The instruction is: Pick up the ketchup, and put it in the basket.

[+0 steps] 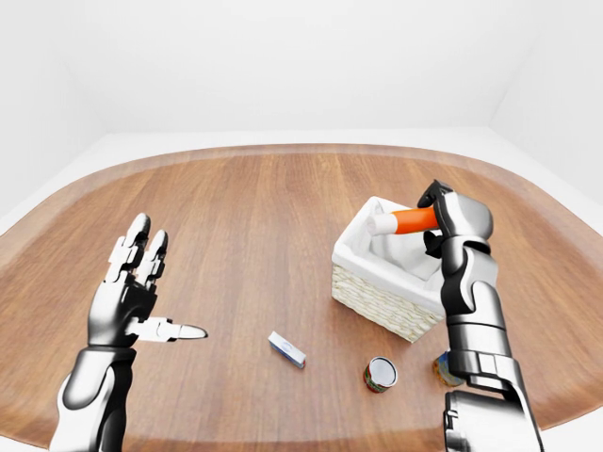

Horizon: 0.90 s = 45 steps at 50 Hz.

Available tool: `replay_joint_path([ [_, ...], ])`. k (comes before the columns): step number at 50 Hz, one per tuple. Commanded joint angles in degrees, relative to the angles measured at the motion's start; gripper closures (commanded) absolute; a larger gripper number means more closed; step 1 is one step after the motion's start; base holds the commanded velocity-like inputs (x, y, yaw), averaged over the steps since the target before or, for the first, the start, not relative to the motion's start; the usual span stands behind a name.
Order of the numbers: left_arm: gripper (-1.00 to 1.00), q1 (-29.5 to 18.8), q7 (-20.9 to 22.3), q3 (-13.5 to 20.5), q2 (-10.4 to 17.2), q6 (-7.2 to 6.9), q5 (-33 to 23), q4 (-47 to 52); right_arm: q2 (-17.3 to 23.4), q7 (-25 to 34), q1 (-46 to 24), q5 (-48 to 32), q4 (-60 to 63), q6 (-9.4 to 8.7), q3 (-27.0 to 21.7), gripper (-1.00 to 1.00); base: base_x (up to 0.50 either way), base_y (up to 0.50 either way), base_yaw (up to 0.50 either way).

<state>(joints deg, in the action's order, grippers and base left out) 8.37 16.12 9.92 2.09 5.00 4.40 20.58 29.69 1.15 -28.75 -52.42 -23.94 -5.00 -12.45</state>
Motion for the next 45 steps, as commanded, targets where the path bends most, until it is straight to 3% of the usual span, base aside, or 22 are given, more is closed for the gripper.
replay_joint_path([
  [1,-1.00,0.33,0.27,0.07,-0.12,0.00,0.21,0.68,1.04,-6.77,-4.19,-1.74,-10.39,0.00,1.89,1.00,0.00,0.00,0.00],
  [10,-1.00,0.69,0.54,0.11,-0.22,0.00,0.34,1.15,1.06,-9.76,-6.00,-1.70,-15.94,0.16,3.27,1.00,0.00,0.00,0.00],
  [33,-1.00,0.62,0.65,0.23,-0.23,0.00,0.48,1.40,0.80,-17.74,-11.92,-1.42,-32.21,3.59,7.13,1.00,0.00,0.00,0.00],
  [45,-1.00,0.48,0.62,0.27,-0.20,-0.03,0.55,1.39,0.73,-19.63,-14.14,-1.38,-37.01,4.23,8.46,1.00,0.00,0.00,0.00],
])
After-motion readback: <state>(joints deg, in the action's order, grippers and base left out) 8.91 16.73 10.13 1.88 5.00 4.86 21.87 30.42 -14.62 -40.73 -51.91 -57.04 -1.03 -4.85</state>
